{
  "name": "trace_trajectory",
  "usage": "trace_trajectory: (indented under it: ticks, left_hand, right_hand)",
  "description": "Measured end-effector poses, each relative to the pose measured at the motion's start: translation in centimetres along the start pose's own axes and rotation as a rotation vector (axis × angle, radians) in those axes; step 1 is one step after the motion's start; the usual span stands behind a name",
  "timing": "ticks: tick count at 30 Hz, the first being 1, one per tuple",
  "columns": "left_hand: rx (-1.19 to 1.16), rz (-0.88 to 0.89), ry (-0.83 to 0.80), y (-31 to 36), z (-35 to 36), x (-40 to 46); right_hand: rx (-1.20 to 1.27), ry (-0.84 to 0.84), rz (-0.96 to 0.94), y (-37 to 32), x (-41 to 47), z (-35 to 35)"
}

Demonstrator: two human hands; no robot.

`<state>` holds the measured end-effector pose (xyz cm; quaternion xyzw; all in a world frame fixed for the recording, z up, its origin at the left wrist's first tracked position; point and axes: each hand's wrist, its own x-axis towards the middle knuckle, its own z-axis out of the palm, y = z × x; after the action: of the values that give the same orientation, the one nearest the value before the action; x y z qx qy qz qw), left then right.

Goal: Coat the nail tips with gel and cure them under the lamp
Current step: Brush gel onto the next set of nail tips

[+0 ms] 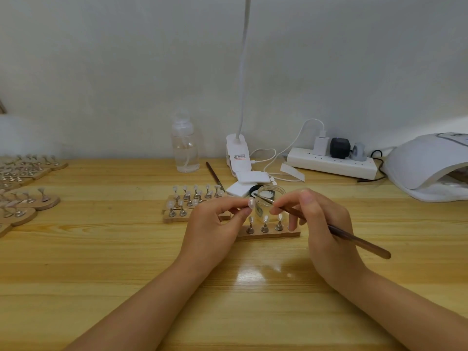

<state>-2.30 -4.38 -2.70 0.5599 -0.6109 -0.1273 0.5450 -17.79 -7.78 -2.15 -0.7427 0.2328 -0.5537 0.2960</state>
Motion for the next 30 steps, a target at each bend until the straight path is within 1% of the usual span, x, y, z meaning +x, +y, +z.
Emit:
trace_trajectory:
  ticks: [2,6,9,12,15,18,25,30]
  left_hand:
    - [0.001,-0.005,-0.001,-0.04,0.02,0.01]
    - [0.002,-0.02,-0.004,-0.19,0.02,0.04]
    - [-0.002,-0.022,-0.003,-0.21,0.01,-0.02]
    - [-0.012,-0.02,0.008,-0.05,0.0,-0.04]
    - [-0.024,-0.031,0.011,0.06,0.01,-0.02]
    - [-0.029,-0.032,0.015,0.13,-0.01,0.04]
    - [-0.058,-0.042,0.023,0.21,-0.14,-0.1]
    - [-0.069,-0.062,0.032,0.28,-0.1,-0.03]
  right_hand:
    - [-0.022,-0.019,0.018,0.11,0.01,0.0]
    - [0.113,0.026,0.022,0.18,-0.18,0.01]
    - [0.059,0.029,-0.004,0.11,-0.06,-0.04]
    - [-0.007,-0.011,0.033,0.08,0.0,-0.01]
    - [0.095,0.01,0.049,0.03,-0.17,0.08]
    - [0.151,0.047,0.003,0.08,-0.3,0.03]
    - [0.073,0.039,0.021,0.26,-0.04,-0.08]
    - [-0.006,-0.006,-0.015,0.2,-0.16,0.04]
